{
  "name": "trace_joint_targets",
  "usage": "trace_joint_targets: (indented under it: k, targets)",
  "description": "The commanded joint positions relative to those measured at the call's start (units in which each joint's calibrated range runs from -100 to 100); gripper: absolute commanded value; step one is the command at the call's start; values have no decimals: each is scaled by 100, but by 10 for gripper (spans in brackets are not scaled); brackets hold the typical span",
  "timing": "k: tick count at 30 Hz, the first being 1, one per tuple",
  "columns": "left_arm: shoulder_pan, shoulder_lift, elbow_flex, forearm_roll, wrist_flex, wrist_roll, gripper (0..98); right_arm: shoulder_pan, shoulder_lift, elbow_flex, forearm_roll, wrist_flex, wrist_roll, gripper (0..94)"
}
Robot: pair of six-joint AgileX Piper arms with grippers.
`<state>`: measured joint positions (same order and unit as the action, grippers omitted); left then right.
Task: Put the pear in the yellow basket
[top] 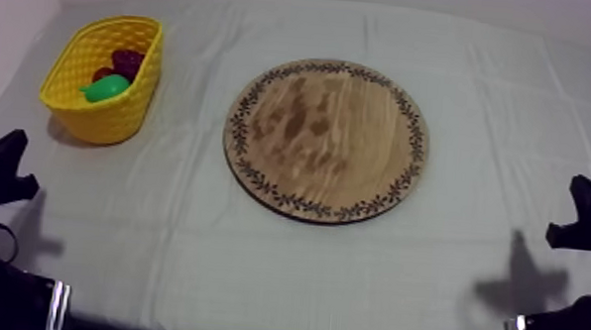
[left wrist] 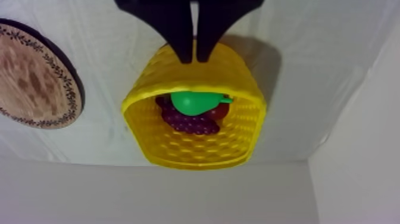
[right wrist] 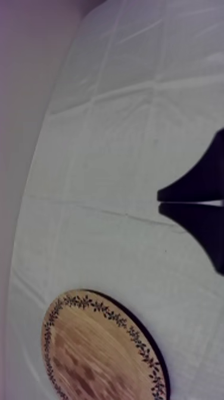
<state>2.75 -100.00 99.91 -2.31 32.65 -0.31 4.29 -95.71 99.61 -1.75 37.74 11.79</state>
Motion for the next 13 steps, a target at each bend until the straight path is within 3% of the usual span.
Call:
trace_joint_targets:
  k: [1,13]
  targets:
    - [3,0,-1,-4,7,-20,0,-1,-5,5,2,0,0,5]
    - [3,0,-2,-16,9,-32,0,-1,-5,5,2,0,0,5]
